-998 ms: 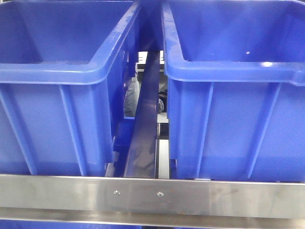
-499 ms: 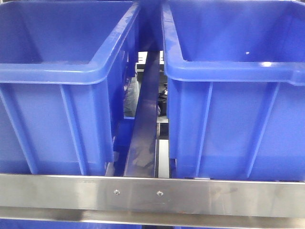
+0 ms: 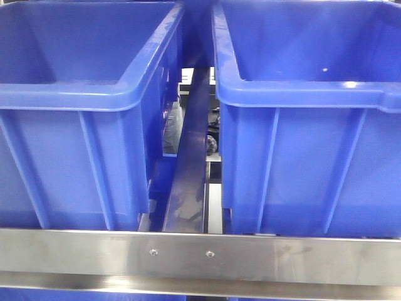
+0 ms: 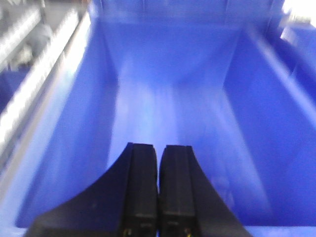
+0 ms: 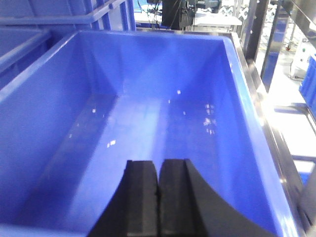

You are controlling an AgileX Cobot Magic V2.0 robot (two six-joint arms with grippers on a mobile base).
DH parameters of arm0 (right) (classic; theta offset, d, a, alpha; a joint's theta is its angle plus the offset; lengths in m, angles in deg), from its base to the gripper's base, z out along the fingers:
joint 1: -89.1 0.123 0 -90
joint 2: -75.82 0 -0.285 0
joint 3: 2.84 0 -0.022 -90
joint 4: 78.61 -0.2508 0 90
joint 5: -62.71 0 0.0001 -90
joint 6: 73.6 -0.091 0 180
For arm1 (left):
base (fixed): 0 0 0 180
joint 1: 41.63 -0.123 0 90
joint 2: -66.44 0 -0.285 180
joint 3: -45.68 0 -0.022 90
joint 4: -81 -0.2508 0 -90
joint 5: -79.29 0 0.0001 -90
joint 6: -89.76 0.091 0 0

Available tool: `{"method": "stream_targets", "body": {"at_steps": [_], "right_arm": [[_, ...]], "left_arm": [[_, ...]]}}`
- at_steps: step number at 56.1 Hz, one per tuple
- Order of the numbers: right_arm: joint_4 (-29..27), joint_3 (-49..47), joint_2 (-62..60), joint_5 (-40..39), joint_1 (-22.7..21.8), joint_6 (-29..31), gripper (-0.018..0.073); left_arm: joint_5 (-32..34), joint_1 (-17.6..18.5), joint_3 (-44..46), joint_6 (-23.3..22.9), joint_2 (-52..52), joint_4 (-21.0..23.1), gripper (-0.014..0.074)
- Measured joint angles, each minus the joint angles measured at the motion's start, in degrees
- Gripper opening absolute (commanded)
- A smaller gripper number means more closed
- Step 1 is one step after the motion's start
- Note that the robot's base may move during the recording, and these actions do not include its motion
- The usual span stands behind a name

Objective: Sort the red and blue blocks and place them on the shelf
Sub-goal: 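Lower the red cube into the bin below the right gripper and release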

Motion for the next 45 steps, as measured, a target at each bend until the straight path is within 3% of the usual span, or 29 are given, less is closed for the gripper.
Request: {"method": "stream_targets", "body": {"at_steps": [45], "right_arm": [[0.0,0.8,-0.8,0.1,-0.3,0.0,0.0057]], "left_arm": [[-0.3,0.0,-0.1,0.0,-0.5,-0.1,0.0080]]}}
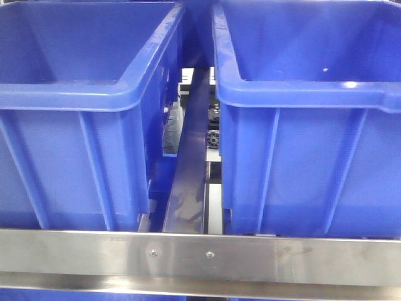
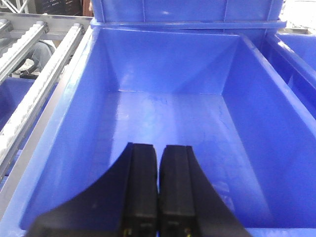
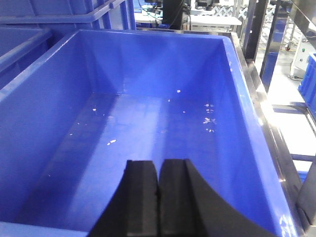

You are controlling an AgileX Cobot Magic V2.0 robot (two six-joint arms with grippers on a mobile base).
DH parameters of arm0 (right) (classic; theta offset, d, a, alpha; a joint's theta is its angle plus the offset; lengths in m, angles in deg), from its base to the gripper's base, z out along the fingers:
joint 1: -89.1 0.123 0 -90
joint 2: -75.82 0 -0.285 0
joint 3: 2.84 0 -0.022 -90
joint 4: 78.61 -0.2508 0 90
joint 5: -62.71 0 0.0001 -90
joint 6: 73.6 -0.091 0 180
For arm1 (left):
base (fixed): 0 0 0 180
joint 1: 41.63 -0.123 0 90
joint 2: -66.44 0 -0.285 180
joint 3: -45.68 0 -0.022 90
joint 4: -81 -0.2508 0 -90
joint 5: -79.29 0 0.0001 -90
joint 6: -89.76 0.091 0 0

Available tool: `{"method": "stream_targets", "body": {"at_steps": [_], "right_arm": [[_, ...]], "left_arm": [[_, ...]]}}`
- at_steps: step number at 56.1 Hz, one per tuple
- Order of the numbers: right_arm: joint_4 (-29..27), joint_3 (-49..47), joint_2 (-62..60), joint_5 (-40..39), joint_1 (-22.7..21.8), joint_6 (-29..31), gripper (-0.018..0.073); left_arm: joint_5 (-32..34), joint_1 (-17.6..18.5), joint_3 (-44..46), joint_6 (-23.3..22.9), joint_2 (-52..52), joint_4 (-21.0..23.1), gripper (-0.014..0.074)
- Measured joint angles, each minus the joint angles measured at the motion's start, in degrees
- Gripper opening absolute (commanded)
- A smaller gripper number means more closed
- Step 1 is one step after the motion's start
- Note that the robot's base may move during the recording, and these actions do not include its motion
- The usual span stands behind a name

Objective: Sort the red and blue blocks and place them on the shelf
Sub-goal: 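Lower the red cube into the bin below the right gripper and release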

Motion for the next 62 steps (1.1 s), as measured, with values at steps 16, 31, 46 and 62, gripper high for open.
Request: {"method": "stream_targets", "body": {"at_steps": [16,31,46,62], "right_arm": [[-1.3,7.2,-6.6,0.1,-5.9,2.5,0.0057],[-1.4,18.6,-12.9,-6.7,-5.8,3.5,0.0057],[-0.2,21.9,-14.1,-11.4,-5.8,3.6,0.0057],[0.0,21.9,-14.8,-12.0,-5.8,3.7,0.0057]], "left_arm": [[0.0,0.0,0.0,0.0,0.0,0.0,0.0080],[0.0,0.0,0.0,0.0,0.0,0.0,0.0080],[0.0,0.0,0.0,0.0,0.0,0.0,0.0080],[0.0,0.0,0.0,0.0,0.0,0.0,0.0080]]}}
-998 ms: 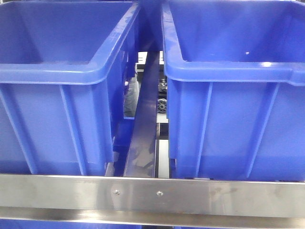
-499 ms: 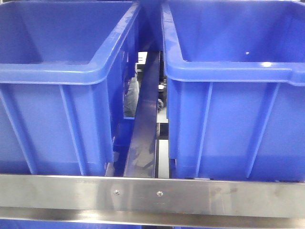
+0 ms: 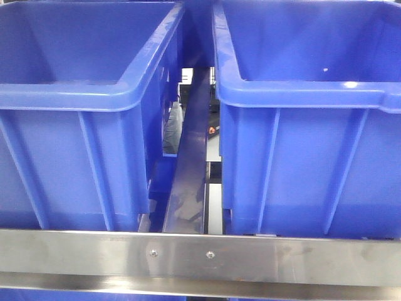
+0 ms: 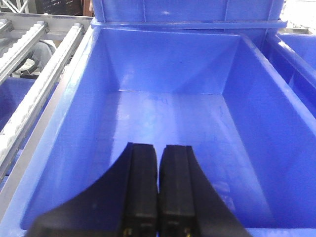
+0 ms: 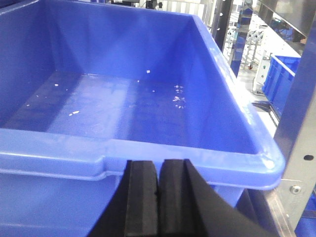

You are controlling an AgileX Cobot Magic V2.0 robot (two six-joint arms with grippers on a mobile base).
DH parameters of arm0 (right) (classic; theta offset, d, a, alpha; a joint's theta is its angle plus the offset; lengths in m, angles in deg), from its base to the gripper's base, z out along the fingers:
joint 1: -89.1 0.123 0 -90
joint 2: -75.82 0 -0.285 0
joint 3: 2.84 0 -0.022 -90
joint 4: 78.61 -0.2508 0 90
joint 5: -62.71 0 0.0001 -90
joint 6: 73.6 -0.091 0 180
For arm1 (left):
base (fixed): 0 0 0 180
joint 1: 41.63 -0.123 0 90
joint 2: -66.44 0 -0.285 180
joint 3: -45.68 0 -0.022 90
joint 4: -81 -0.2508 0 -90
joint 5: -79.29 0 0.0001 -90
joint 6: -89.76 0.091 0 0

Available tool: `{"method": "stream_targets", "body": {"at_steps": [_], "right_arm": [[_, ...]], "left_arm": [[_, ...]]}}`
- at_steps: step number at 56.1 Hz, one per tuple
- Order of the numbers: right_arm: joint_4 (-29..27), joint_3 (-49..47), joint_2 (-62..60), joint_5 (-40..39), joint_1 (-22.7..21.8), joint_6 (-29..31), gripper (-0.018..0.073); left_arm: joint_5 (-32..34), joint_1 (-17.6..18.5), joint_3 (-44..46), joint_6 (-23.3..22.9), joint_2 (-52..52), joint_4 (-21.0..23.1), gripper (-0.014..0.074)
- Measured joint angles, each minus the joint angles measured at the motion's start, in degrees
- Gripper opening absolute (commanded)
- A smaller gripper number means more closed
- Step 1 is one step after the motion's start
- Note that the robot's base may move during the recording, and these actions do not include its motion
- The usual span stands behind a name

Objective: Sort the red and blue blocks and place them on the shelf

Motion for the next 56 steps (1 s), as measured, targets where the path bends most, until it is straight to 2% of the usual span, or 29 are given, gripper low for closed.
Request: {"method": "stream_targets", "body": {"at_steps": [41,45,51,56], "right_arm": [[0.0,0.0,0.0,0.0,0.0,0.0,0.0057],[0.0,0.0,0.0,0.0,0.0,0.0,0.0057],[0.0,0.0,0.0,0.0,0.0,0.0,0.0057],[0.0,0.0,0.0,0.0,0.0,0.0,0.0057]], "left_arm": [[0.6,0.0,-0.7,0.0,-0.1,0.0,0.0080],[4.1,-0.4,-2.8,0.4,-0.9,0.0,0.0080],[13.7,-1.5,-8.9,3.0,-4.2,1.7,0.0080],[17.5,-2.3,-13.5,5.2,-7.6,2.2,0.0080]]}}
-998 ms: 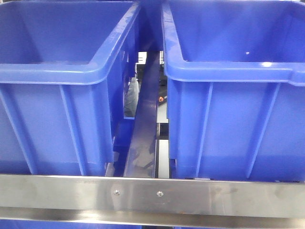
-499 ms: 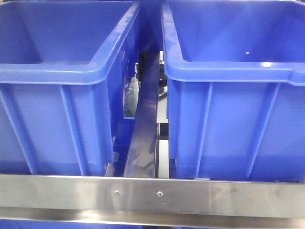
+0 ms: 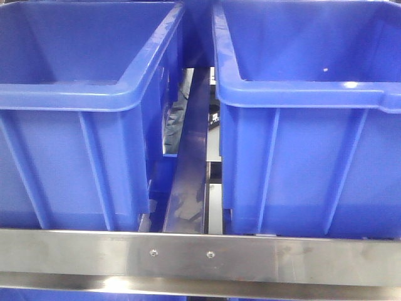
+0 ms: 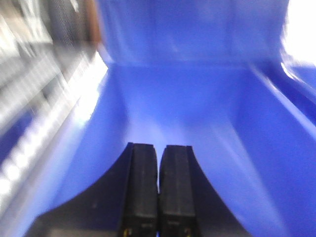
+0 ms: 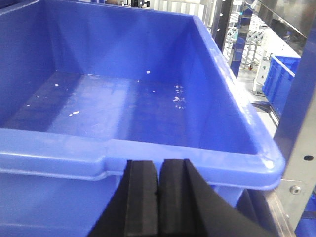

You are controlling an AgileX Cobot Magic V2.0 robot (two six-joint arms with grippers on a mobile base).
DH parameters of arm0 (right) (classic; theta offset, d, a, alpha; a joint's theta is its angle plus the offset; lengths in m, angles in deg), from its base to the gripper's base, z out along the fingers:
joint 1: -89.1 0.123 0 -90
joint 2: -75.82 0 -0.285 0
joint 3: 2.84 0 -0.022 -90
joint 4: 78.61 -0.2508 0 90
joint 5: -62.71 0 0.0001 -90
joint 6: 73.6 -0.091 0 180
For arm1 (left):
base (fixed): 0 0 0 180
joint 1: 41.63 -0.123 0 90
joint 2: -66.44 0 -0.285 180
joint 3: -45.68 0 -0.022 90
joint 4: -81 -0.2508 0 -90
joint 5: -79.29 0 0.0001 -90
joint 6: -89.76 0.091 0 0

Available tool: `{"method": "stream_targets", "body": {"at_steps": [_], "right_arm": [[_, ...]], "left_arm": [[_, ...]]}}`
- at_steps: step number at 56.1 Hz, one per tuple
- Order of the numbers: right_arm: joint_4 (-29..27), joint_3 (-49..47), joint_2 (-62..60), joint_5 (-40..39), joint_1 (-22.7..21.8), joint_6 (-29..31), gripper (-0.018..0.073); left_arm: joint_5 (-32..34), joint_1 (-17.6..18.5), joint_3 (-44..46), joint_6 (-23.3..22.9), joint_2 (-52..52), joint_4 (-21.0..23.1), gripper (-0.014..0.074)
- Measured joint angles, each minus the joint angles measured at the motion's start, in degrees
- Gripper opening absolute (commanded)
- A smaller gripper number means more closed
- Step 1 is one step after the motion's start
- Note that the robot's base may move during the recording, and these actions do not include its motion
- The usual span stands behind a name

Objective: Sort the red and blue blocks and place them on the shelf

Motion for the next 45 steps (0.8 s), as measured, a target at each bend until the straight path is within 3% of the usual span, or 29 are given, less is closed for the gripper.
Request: {"method": "stream_targets", "body": {"at_steps": [7,20,30,45], "right_arm": [[0.0,0.0,0.0,0.0,0.0,0.0,0.0057],[0.0,0.0,0.0,0.0,0.0,0.0,0.0057],[0.0,0.0,0.0,0.0,0.0,0.0,0.0057],[0.0,0.0,-0.1,0.0,0.0,0.0,0.0057]], "left_arm": [[1.0,-1.1,-6.1,2.4,-4.6,0.6,0.0080],[1.0,-3.3,-11.9,2.9,-9.1,0.5,0.0080],[2.8,-3.3,-15.6,-3.0,-10.3,-3.8,0.0080],[2.5,-3.3,-15.8,-3.8,-14.0,-4.2,0.0080]]}}
